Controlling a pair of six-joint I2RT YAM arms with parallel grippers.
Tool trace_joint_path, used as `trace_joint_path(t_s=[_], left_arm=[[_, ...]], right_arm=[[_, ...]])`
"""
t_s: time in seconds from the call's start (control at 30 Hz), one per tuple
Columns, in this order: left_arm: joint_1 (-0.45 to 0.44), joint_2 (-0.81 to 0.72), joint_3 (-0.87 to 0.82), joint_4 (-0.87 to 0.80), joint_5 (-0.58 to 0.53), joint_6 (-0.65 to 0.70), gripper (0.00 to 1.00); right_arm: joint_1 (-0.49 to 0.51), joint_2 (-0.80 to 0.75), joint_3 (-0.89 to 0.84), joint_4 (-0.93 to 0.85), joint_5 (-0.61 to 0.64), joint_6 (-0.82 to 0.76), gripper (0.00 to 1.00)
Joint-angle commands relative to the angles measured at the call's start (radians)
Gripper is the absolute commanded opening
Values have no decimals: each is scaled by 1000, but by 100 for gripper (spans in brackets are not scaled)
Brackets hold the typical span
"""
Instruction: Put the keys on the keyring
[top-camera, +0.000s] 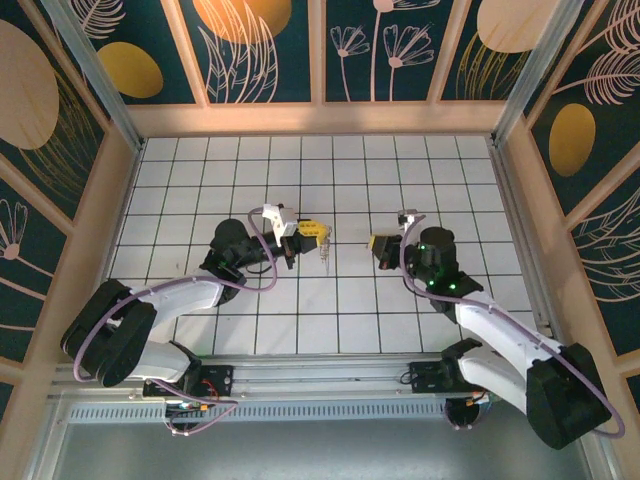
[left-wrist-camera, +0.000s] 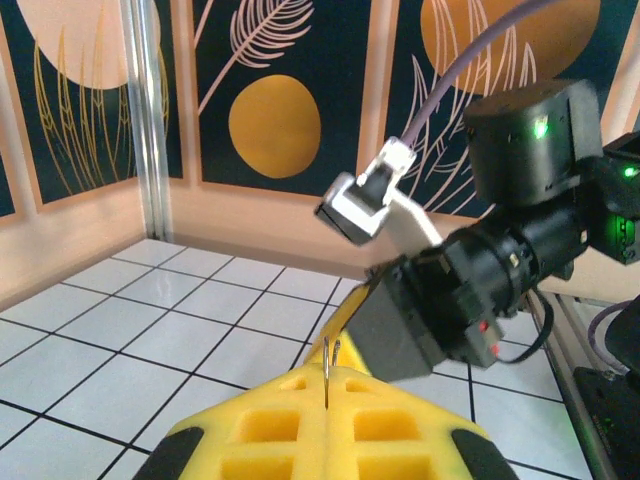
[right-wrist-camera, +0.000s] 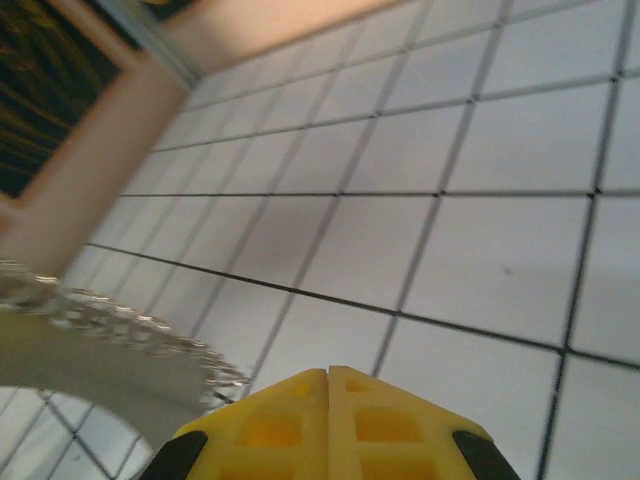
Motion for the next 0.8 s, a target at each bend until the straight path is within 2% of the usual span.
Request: trace_joint_path(t_s=[0.0, 0.3, 0.6, 0.77], left_arm=[[-3, -25, 45, -22, 18, 29, 0], [-4, -26, 78, -100, 37, 67, 0], [-45, -11, 132, -222, 28, 151, 0], [-52, 0, 145, -231, 24, 158, 0]], right_arm=[[-12, -29, 44, 71, -206, -72, 0], [-15, -70, 65, 200, -359, -68, 0], [-11, -65, 75, 295, -350, -20, 0], [20, -77, 74, 307, -283, -21, 0]])
